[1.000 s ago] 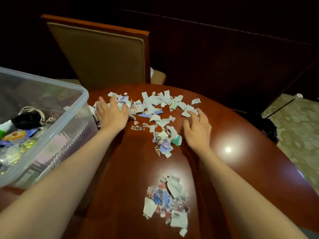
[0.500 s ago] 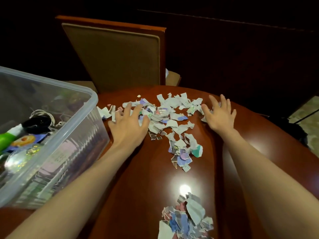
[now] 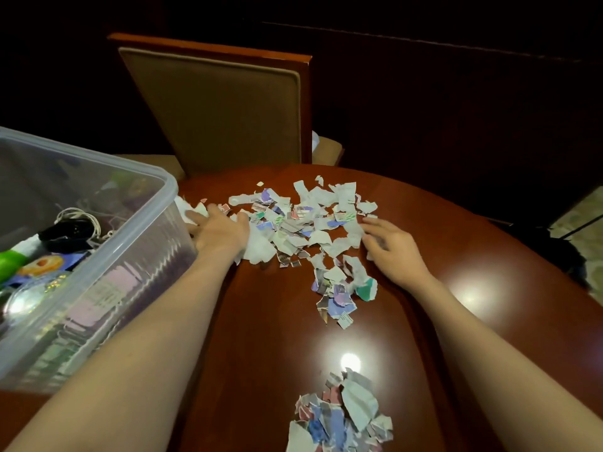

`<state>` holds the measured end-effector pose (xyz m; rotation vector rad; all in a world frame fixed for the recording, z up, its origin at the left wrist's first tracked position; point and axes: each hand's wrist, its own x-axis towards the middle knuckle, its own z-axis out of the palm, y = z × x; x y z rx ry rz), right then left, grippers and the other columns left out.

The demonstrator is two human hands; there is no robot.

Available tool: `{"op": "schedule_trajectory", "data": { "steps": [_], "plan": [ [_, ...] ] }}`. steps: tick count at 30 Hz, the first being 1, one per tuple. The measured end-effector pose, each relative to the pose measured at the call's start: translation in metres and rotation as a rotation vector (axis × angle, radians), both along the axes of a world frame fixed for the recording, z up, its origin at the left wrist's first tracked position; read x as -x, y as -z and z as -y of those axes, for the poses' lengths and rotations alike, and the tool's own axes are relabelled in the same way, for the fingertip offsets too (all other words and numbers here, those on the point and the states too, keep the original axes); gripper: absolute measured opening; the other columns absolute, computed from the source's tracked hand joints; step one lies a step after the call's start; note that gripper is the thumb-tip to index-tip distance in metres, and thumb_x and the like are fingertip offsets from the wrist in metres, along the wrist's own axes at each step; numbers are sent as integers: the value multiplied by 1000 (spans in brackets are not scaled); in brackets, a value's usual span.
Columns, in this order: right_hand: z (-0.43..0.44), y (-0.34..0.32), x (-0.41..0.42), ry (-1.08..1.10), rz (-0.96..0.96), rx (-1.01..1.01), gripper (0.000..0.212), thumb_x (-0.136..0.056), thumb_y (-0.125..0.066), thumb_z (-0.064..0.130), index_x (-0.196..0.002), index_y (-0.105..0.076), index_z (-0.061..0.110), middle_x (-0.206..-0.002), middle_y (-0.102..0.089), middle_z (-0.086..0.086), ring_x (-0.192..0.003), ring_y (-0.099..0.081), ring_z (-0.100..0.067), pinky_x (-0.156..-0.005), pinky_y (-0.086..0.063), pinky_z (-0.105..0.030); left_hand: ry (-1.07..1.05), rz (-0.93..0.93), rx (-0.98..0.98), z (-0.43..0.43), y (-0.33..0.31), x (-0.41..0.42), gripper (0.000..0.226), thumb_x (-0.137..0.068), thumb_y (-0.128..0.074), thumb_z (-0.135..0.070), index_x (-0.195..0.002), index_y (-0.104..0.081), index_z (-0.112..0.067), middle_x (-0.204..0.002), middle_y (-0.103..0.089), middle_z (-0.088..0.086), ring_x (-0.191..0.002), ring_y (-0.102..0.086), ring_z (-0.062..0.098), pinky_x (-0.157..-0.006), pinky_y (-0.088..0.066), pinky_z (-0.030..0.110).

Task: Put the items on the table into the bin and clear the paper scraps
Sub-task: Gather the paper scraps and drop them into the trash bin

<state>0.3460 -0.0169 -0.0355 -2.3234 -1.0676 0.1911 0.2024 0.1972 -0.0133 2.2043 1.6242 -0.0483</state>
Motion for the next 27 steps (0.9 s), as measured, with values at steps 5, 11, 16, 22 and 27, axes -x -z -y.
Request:
{"op": "schedule_trajectory", "data": {
  "steps": [5, 11, 16, 22, 27],
  "plan": [
    [7, -4, 25, 62, -253, -253, 20, -88, -58, 9, -90, -76, 15, -101, -71, 1, -95, -61, -5, -87, -42, -11, 214, -34, -96, 29, 10, 6, 59, -97, -26, -52, -148, -19, -24, -157, -9, 10, -145, -3, 35, -113, -3, 58],
    [7, -8, 43, 106, -593, -465, 29, -87, -58, 3, -71, -71, 24, -61, -67, 2, -53, -52, -13, -56, -43, -21, 199, 245, -361, 36, 6, 11, 43, -94, -36, -43, -134, -42, -29, -128, -46, 13, -121, -41, 32, -105, -26, 47],
    [-18, -13, 38, 365, -628, -625, 25, -84, -57, 2, -67, -67, 16, -67, -61, 1, -60, -49, -8, -60, -42, -19, -118, 223, -196, -5, -8, -15, 61, -96, -37, -44, -149, -14, -23, -155, -4, 23, -143, -4, 42, -115, -6, 50],
    [-31, -2, 31, 467, -446, -602, 16, -83, -60, 8, -72, -65, 17, -85, -54, -4, -64, -41, -3, -63, -36, -18, -366, 102, 73, -26, -1, -14, 72, -97, -30, -48, -151, 7, -16, -156, 12, 19, -144, 4, 37, -115, -6, 49],
    [-29, -1, 31, 463, -468, -618, 22, -83, -58, 4, -67, -63, 19, -77, -53, 2, -60, -40, -4, -61, -35, -17, -108, 122, -60, -12, 19, -2, 62, -99, -20, -47, -151, -7, -18, -158, 6, 14, -145, 8, 34, -116, 3, 46]
  ]
}}
